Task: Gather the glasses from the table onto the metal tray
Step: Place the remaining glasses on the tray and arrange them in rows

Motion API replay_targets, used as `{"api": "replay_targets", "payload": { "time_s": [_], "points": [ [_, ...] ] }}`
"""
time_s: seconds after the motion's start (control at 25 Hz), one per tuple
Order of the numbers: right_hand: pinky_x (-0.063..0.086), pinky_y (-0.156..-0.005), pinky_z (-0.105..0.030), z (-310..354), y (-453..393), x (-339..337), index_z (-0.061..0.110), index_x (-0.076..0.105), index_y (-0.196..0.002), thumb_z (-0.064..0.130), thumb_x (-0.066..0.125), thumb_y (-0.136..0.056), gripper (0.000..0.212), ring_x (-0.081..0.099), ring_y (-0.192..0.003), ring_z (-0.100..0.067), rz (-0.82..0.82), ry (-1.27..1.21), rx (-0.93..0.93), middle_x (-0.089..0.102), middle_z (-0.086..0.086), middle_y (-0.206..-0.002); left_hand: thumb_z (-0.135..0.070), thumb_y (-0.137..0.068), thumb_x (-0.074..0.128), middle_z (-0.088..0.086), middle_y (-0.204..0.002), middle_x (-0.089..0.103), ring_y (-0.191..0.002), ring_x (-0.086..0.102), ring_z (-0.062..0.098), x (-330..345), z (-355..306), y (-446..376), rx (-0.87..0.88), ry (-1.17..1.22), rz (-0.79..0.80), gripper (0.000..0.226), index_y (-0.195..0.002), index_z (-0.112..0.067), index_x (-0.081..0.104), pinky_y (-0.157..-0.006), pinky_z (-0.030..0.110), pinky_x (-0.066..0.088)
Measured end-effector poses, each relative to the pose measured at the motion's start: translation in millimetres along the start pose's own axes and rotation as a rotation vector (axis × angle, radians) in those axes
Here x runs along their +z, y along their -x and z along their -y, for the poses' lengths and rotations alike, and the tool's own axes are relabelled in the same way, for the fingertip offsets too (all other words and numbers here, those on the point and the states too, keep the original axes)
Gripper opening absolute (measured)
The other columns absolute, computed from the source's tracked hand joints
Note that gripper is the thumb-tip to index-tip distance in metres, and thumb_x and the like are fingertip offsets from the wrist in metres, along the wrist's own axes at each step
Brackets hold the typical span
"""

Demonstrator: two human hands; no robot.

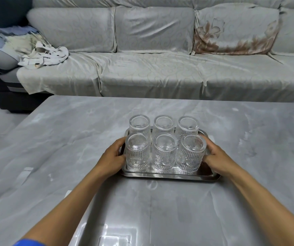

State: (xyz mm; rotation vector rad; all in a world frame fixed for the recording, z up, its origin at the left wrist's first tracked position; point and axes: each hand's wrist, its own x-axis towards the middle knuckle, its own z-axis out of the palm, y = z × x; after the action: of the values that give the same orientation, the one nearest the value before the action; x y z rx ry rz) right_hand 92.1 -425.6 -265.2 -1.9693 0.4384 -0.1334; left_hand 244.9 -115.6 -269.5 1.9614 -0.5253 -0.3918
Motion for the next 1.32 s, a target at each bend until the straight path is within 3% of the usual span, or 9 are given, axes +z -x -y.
{"api": "replay_targets", "payload": {
  "time_s": [0.28, 0.48, 0.6, 0.68, 0.8, 0.84, 0.92, 1.12, 1.32],
  "points": [
    [0.03, -0.116, -0.047, -2, -1, 0, 0.041, 0.04, -0.142, 0.015, 0.072, -0.073, 0.08, 0.038, -0.14, -0.014, 0.005, -0.012, -0.011, 0.045, 0.01, -0.15, -0.01, -0.079, 0.053, -0.026, -0.138, 0.051, -0.128, 0.048, 0.009, 9, -2, 1, 0.009, -0.139, -0.053, 0.069, -0.13, -0.056, 0.042, -0.109, 0.044, 0.038],
    [0.032, -0.115, -0.041, -2, 0, -1, 0.035, 0.041, -0.143, 0.0, 0.068, -0.078, 0.078, 0.04, -0.139, -0.015, 0.025, 0.021, 0.002, 0.048, 0.007, -0.148, -0.005, -0.078, 0.053, -0.011, -0.132, 0.06, -0.122, 0.055, 0.015, 7, -4, 1, -0.024, -0.074, -0.039, 0.063, -0.128, -0.044, 0.052, -0.105, 0.044, 0.043],
    [0.036, -0.105, -0.032, 23, 4, -15, 0.028, 0.045, -0.14, -0.009, 0.057, -0.081, 0.071, 0.041, -0.138, -0.022, -0.166, 0.038, 0.0, 0.049, 0.001, -0.146, 0.002, -0.081, 0.049, 0.007, -0.124, 0.066, -0.112, 0.061, 0.025, -10, -29, -3, -0.04, -0.025, -0.254, 0.048, -0.121, -0.022, 0.062, -0.097, 0.035, 0.046],
    [0.033, -0.106, -0.031, 50, 10, -30, 0.031, 0.044, -0.141, -0.003, 0.058, -0.08, 0.071, 0.038, -0.139, -0.019, -0.252, 0.093, -0.09, 0.045, 0.005, -0.149, -0.016, -0.086, 0.057, -0.003, -0.127, 0.062, -0.115, 0.057, 0.018, -27, -59, -2, 0.145, -0.112, -0.327, 0.04, -0.124, -0.024, 0.059, -0.095, 0.031, 0.043],
    [0.027, -0.105, -0.023, 102, 16, -35, 0.052, 0.037, -0.138, 0.034, 0.071, -0.074, 0.075, 0.032, -0.137, -0.004, 0.045, 0.367, -0.27, 0.036, 0.02, -0.151, -0.07, -0.07, 0.061, -0.016, -0.147, 0.038, -0.133, 0.032, 0.004, -33, -109, -6, 0.395, -0.551, 0.084, 0.081, -0.141, -0.041, 0.035, -0.107, 0.026, 0.026],
    [0.026, -0.106, -0.023, 118, 9, -32, 0.054, 0.033, -0.139, 0.05, 0.07, -0.07, 0.078, 0.03, -0.137, -0.002, 0.186, 0.558, -0.279, 0.032, 0.021, -0.153, -0.079, -0.062, 0.06, -0.014, -0.154, 0.029, -0.139, 0.025, 0.007, -29, -123, -13, 0.383, -0.736, 0.235, 0.097, -0.145, -0.042, 0.026, -0.111, 0.029, 0.022],
    [0.026, -0.113, -0.032, 141, -9, -27, 0.049, 0.03, -0.142, 0.059, 0.071, -0.066, 0.087, 0.03, -0.14, -0.008, 0.362, 0.819, -0.236, 0.028, 0.018, -0.156, -0.079, -0.056, 0.067, -0.011, -0.16, 0.019, -0.144, 0.02, 0.013, -23, -146, -26, 0.305, -0.918, 0.463, 0.112, -0.148, -0.04, 0.018, -0.116, 0.037, 0.02],
    [0.026, -0.117, -0.042, 147, -38, -44, 0.035, 0.025, -0.149, 0.058, 0.084, -0.055, 0.114, 0.028, -0.144, -0.018, 0.424, 1.007, 0.066, 0.023, 0.012, -0.16, -0.065, -0.047, 0.083, -0.013, -0.157, 0.027, -0.14, 0.032, 0.019, -35, -154, -59, 0.039, -1.05, 0.572, 0.121, -0.148, -0.036, 0.024, -0.111, 0.039, 0.03],
    [0.023, -0.118, -0.042, 138, -39, -49, 0.037, 0.032, -0.146, 0.062, 0.082, -0.053, 0.108, 0.025, -0.145, -0.018, 0.394, 0.988, 0.017, 0.02, 0.014, -0.16, -0.067, -0.044, 0.083, -0.013, -0.153, 0.033, -0.136, 0.037, 0.019, -42, -141, -65, 0.104, -1.013, 0.516, 0.115, -0.143, -0.037, 0.034, -0.111, 0.044, 0.033]
  ]
}}
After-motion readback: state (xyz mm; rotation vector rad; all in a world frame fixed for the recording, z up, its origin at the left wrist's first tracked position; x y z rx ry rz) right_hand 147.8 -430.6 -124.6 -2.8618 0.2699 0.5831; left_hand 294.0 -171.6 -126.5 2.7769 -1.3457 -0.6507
